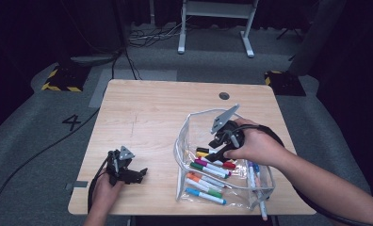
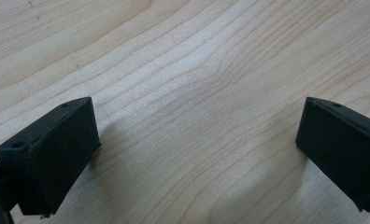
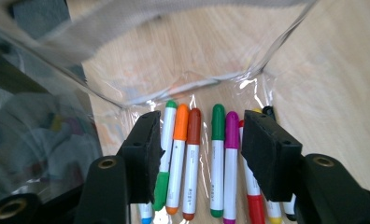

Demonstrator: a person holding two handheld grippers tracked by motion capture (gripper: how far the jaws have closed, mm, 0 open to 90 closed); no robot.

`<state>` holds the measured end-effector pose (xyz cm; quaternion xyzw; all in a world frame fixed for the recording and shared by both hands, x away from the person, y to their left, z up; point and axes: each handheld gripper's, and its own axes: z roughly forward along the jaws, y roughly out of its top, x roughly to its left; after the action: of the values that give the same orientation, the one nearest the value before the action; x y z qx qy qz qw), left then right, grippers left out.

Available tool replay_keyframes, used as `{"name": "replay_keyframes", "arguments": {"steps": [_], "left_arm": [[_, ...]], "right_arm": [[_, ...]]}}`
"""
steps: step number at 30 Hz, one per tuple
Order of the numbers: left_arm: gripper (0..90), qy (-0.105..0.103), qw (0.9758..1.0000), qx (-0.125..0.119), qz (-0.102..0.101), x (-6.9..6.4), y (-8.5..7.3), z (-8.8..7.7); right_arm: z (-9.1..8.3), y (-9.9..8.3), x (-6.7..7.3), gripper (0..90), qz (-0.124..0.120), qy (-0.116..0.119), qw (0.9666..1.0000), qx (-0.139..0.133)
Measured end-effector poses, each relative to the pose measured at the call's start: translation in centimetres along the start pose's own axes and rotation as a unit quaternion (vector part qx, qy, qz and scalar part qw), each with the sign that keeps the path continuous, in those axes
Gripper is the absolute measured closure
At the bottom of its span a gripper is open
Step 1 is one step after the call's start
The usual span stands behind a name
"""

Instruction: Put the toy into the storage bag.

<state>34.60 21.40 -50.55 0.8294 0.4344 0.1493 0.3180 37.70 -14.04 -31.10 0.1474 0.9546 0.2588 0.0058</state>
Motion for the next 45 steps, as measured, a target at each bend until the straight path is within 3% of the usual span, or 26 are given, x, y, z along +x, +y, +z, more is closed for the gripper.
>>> {"name": "replay_keyframes", "arguments": {"steps": [5, 12, 19, 24, 36, 40, 45], "left_arm": [[0.0, 0.0, 1.0, 0.002, 0.001, 0.0, 0.0, 0.0], [0.0, 0.0, 1.0, 0.0, 0.0, 0.0, 0.0, 0.0], [0.0, 0.001, 1.0, 0.0, 0.001, 0.0, 0.0, 0.0], [0.0, 0.001, 1.0, 0.002, 0.002, 0.0, 0.0, 0.0], [0.0, 0.0, 1.0, 0.001, 0.001, 0.0, 0.0, 0.0], [0.0, 0.001, 1.0, 0.002, 0.002, 0.0, 0.0, 0.0], [0.0, 0.001, 1.0, 0.0, 0.001, 0.0, 0.0, 0.0]], "right_arm": [[-4.3, -0.7, 0.4, 47.8, 0.009, -0.016, 0.9982, -0.058], [-8.9, -3.5, 0.1, 47.4, 0.041, -0.049, 0.993, -0.1], [-12.5, -7.9, -0.7, 46.1, 0.085, -0.077, 0.9837, -0.139], [-14.3, -11.3, -1.5, 45.7, 0.12, -0.102, 0.9763, -0.149], [-14.9, -16.4, -2.7, 44.5, 0.173, -0.132, 0.9644, -0.151], [-13.4, -17.8, -3.2, 44.2, 0.187, -0.13, 0.9627, -0.146], [-9.4, -20.1, -3.9, 43.7, 0.208, -0.119, 0.961, -0.137]]}}
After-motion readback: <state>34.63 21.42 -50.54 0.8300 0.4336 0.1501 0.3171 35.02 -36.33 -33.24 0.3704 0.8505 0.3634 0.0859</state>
